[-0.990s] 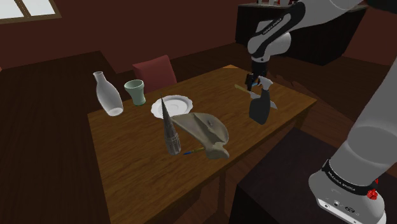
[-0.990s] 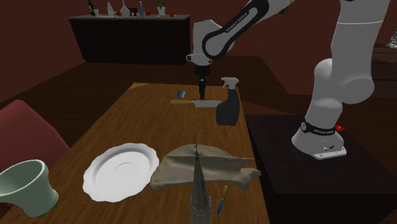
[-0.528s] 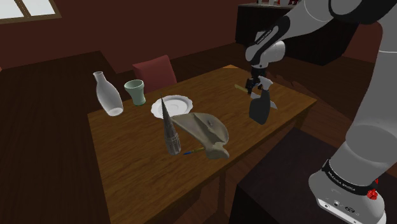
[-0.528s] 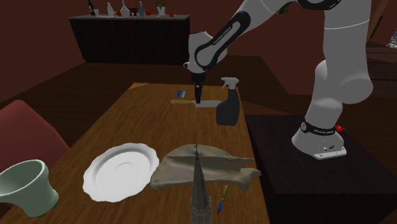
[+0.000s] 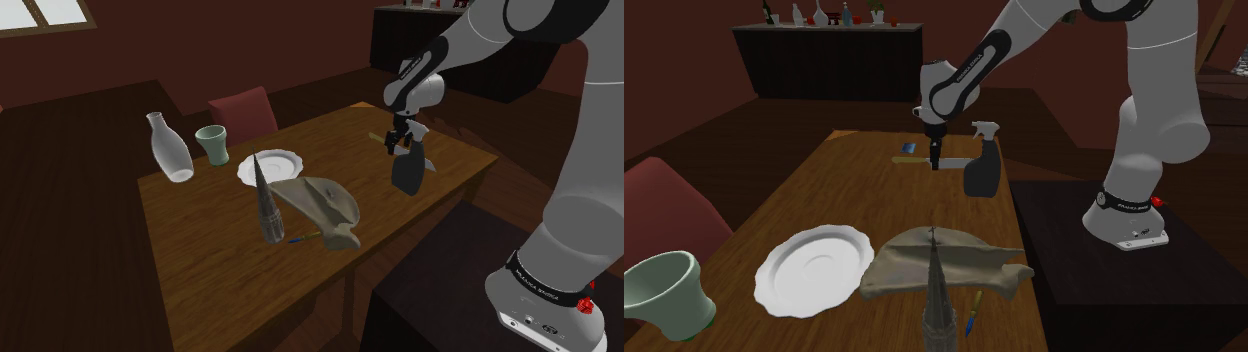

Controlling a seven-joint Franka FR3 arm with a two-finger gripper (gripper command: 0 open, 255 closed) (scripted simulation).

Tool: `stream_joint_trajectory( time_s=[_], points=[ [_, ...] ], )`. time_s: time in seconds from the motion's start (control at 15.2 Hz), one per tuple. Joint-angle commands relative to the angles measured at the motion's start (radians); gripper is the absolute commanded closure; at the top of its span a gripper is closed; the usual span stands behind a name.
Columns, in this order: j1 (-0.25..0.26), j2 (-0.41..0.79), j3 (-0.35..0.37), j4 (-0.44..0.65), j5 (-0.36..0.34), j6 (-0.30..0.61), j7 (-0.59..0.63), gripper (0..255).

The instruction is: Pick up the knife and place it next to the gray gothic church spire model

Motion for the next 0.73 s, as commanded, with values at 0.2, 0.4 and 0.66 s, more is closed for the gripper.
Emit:
stream_joint_trajectory(
  time_s=[0.2,0.4,0.66],
  points=[
    [0.000,0.001,0.000,0.000,0.000,0.001,0.000,0],
    [0.000,0.001,0.000,0.000,0.000,0.001,0.000,255],
    [0.000,0.001,0.000,0.000,0.000,0.001,0.000,255]
  ],
)
